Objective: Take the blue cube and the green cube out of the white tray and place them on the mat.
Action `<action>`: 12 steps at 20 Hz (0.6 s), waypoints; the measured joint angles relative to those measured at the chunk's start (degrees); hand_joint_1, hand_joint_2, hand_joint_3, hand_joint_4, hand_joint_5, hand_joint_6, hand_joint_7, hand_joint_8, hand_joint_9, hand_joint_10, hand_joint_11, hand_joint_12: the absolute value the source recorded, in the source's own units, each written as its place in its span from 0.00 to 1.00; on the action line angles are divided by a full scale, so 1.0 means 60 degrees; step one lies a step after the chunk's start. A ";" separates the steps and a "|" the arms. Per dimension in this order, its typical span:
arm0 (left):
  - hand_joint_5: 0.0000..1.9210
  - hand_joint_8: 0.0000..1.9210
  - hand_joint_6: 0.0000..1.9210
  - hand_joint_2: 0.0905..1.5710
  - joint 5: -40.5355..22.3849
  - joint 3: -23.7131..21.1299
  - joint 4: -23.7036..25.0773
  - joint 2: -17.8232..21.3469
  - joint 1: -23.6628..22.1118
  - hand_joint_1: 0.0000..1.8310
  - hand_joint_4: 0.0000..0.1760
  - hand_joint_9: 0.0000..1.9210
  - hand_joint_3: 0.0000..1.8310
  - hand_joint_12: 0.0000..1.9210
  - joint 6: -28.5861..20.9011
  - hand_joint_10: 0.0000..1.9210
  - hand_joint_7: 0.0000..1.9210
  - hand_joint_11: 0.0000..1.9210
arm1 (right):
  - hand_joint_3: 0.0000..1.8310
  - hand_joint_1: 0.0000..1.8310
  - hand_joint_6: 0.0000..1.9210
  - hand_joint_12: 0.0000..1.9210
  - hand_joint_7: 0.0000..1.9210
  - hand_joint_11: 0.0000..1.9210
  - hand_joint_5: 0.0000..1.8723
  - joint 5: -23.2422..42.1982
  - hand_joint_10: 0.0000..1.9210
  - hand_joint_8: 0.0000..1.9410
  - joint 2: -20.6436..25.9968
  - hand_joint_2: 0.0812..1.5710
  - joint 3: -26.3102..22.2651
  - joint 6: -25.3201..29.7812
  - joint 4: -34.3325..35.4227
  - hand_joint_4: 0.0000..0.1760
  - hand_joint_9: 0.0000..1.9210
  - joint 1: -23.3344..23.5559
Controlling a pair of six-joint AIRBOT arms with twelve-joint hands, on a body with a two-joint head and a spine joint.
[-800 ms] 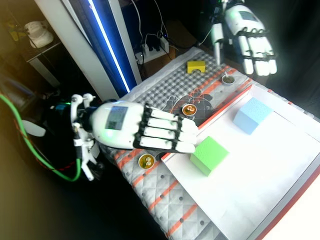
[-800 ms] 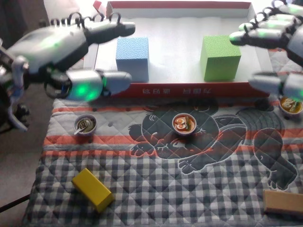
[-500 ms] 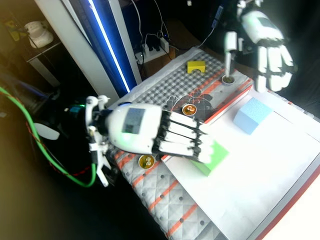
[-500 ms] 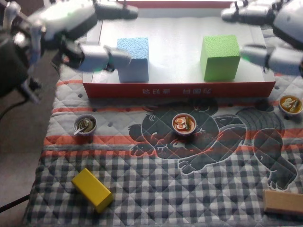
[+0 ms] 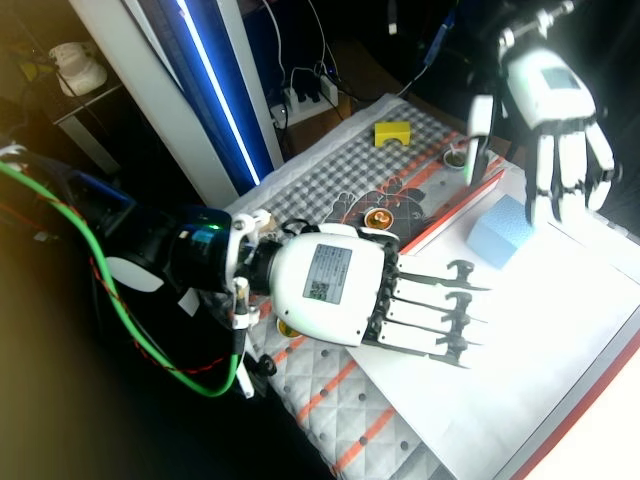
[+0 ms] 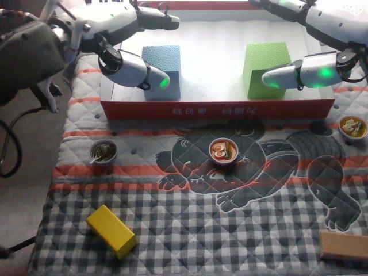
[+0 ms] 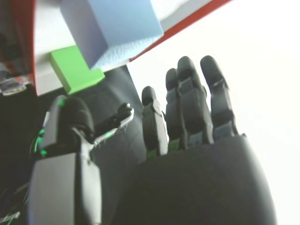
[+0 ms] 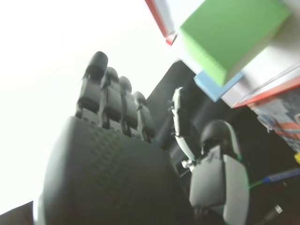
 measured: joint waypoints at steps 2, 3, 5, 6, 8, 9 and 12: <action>0.06 0.00 0.00 0.61 0.0284 0.0284 -0.0597 -0.0186 -0.0029 0.38 1.00 0.08 0.00 0.24 0.0809 0.00 0.05 0.00 | 0.00 0.20 0.00 0.42 0.00 0.00 0.00 -0.0062 0.00 0.00 -0.0171 0.62 0.0168 -0.0004 -0.0047 0.62 0.05 0.0011; 0.04 0.00 0.00 0.60 0.0401 0.0386 -0.0659 -0.0233 -0.0073 0.40 1.00 0.07 0.00 0.21 0.0856 0.00 0.03 0.00 | 0.00 0.19 0.00 0.40 0.00 0.00 0.00 -0.0142 0.00 0.00 -0.0237 0.62 0.0197 -0.0004 -0.0084 0.65 0.05 0.0011; 0.06 0.00 0.00 0.58 0.0550 0.0634 -0.0710 -0.0353 -0.0189 0.42 1.00 0.10 0.00 0.27 0.0856 0.00 0.05 0.01 | 0.00 0.20 0.00 0.33 0.00 0.00 0.00 -0.0302 0.00 0.00 -0.0390 0.63 0.0237 0.0000 -0.0197 0.52 0.04 0.0073; 0.04 0.00 0.00 0.59 0.0579 0.0750 -0.0725 -0.0412 -0.0233 0.40 1.00 0.09 0.00 0.27 0.0856 0.00 0.05 0.01 | 0.00 0.19 0.00 0.34 0.00 0.00 0.00 -0.0302 0.00 0.00 -0.0455 0.63 0.0273 0.0000 -0.0237 0.51 0.04 0.0080; 0.06 0.00 0.00 0.59 0.0772 0.0994 -0.0845 -0.0517 -0.0291 0.43 1.00 0.12 0.00 0.31 0.0885 0.00 0.07 0.01 | 0.00 0.19 0.00 0.35 0.00 0.00 0.00 -0.0361 0.00 0.00 -0.0539 0.64 0.0350 0.0000 -0.0248 0.41 0.05 0.0080; 0.09 0.00 0.00 0.60 0.0845 0.1104 -0.0969 -0.0586 -0.0291 0.45 1.00 0.15 0.00 0.32 0.0896 0.00 0.10 0.01 | 0.00 0.19 0.00 0.37 0.00 0.00 0.00 -0.0401 0.00 0.00 -0.0586 0.65 0.0430 0.0000 -0.0251 0.36 0.05 0.0080; 0.18 0.00 0.00 0.61 0.1060 0.1453 -0.2124 -0.0823 -0.0291 0.49 1.00 0.32 0.00 0.35 0.1861 0.02 0.21 0.07 | 0.00 0.20 0.00 0.39 0.01 0.00 0.00 -0.0554 0.00 0.00 -0.0648 0.67 0.0568 0.0000 -0.0211 0.38 0.06 0.0080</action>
